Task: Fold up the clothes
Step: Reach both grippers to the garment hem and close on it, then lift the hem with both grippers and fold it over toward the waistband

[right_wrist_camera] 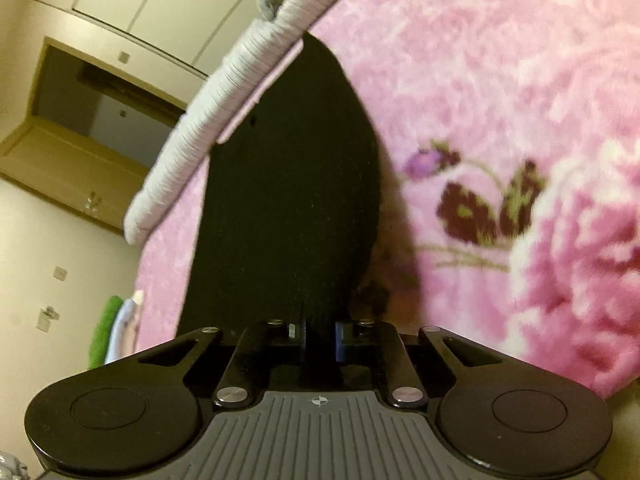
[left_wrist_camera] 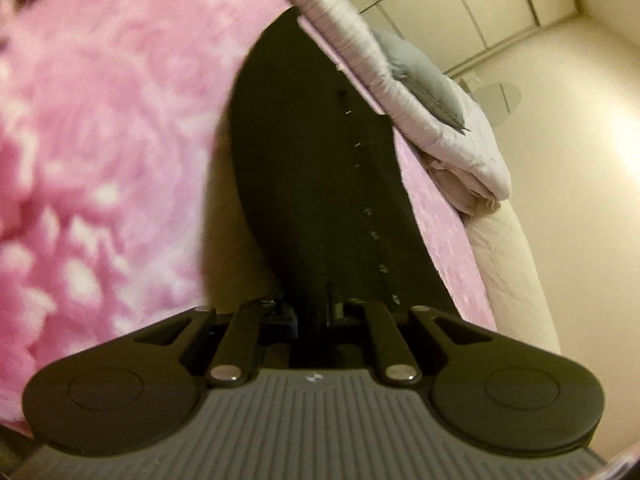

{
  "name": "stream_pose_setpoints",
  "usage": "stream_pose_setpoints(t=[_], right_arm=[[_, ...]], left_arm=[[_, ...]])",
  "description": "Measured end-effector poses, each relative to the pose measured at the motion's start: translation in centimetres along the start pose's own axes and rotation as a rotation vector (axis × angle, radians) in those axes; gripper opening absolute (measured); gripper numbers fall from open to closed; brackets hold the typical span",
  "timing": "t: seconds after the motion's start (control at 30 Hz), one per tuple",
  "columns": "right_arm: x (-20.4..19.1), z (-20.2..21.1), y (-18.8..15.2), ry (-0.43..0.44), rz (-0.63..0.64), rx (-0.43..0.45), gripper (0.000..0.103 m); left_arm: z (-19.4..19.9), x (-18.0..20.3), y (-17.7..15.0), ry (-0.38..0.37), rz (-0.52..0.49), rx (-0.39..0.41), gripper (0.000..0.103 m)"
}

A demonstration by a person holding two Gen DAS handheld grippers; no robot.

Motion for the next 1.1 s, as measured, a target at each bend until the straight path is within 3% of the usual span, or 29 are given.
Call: stream_pose_setpoints(t=[0.07, 0.2, 0.3, 0.43, 0.67, 0.77, 0.87, 0.97, 1.1], right_arm=[[-0.3, 0.5, 0.0, 0.007, 0.001, 0.012, 0.011], [0.8, -0.2, -0.9, -0.06, -0.007, -0.028, 0.01], [0.9, 0.7, -1.7, -0.054, 0.002, -0.024, 0.009], [-0.2, 2.7, -2.1, -0.01, 0.044, -0.012, 0.008], [-1.1, 8.5, -4.5, 0.033, 0.065, -0.046, 0.008], [-0.7, 11.0, -6.4, 0.033, 0.06, -0.08, 0.008], [0.7, 10.9, -7.3, 0.005, -0.007, -0.112, 0.008], [0.1, 10.0, -6.5, 0.007, 0.004, -0.111, 0.008], [-2.2, 9.7, -3.4, 0.068, 0.083, -0.052, 0.008]], left_arm=[[0.4, 0.1, -0.3, 0.013, -0.011, 0.001, 0.008], [1.0, -1.3, -1.9, 0.055, 0.023, -0.02, 0.007], [2.3, -1.5, -2.6, 0.039, 0.039, -0.008, 0.007], [4.6, -0.1, -3.0, 0.015, -0.018, -0.003, 0.007], [11.6, 2.8, -5.8, -0.062, -0.039, -0.003, 0.007], [13.1, 1.9, -7.6, -0.045, 0.004, -0.03, 0.007], [12.7, 0.6, -8.5, -0.02, 0.07, -0.055, 0.007], [11.8, 1.4, -7.1, -0.052, 0.069, -0.048, 0.007], [10.2, 3.6, -2.3, -0.101, 0.005, -0.02, 0.007]])
Point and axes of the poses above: each gripper's, at about its wrist camera, not at the fingertips, and z roughly against the way its jaws point, x to its right, y to its top, the point moved 4 cm from there along -z, roughly the way its jaws point, and after that the axes turned 10 degrees about x, right-handed, at the moved point
